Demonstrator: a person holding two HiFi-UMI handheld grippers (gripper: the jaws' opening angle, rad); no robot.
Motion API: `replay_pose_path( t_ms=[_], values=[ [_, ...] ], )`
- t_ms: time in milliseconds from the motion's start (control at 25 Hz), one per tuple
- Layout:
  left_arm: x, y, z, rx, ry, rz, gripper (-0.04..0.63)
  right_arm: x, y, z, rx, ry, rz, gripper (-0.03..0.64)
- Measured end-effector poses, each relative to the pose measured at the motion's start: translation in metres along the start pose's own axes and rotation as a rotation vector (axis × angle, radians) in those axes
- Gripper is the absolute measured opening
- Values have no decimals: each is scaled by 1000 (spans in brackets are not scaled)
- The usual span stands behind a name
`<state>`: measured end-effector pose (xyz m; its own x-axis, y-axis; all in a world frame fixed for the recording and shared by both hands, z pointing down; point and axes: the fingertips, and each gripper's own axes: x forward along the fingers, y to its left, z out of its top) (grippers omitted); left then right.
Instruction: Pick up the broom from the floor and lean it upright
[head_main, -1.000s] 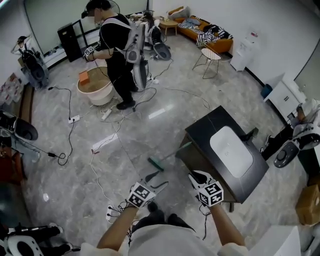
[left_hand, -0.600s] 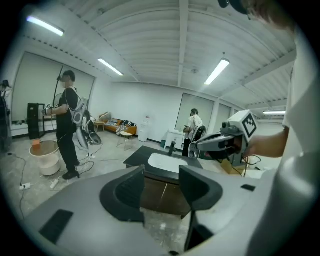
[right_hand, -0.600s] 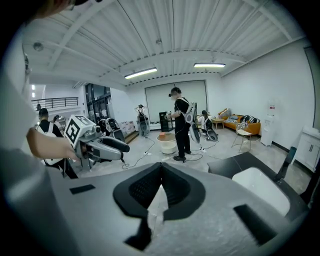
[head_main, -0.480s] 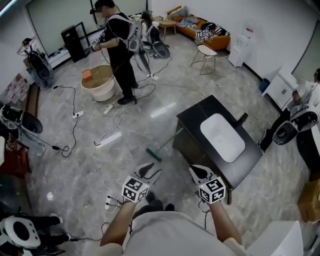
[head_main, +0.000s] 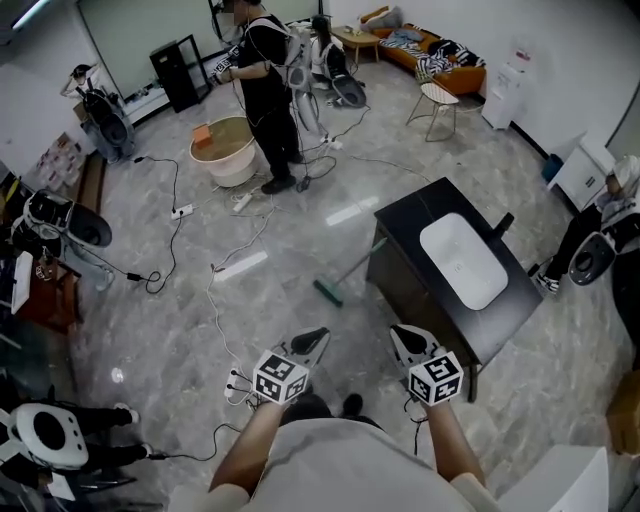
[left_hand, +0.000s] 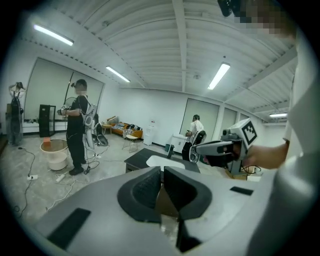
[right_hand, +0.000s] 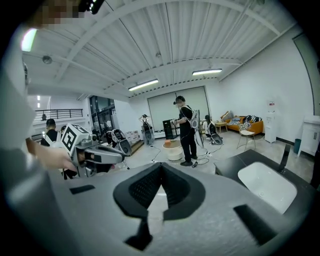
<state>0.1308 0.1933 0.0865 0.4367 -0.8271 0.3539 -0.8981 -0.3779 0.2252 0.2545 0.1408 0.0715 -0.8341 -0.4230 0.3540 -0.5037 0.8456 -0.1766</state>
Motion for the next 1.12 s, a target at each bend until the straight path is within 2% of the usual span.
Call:
replay_pose_path(
  t_ms=[200, 560, 880, 1120],
  values=[
    [-18, 2, 3, 14, -1, -35, 14, 6, 23, 9, -40, -13, 10, 2],
    [-48, 30, 28, 99, -8, -90, 14, 27, 52, 40, -67, -44, -51, 1],
    [-68, 62, 36, 121, -3, -107, 14, 56, 82, 56, -109, -50, -48, 0],
    [-74, 68, 35, 126, -2, -112, 14, 64, 93, 59, -102, -58, -43, 0]
  ],
)
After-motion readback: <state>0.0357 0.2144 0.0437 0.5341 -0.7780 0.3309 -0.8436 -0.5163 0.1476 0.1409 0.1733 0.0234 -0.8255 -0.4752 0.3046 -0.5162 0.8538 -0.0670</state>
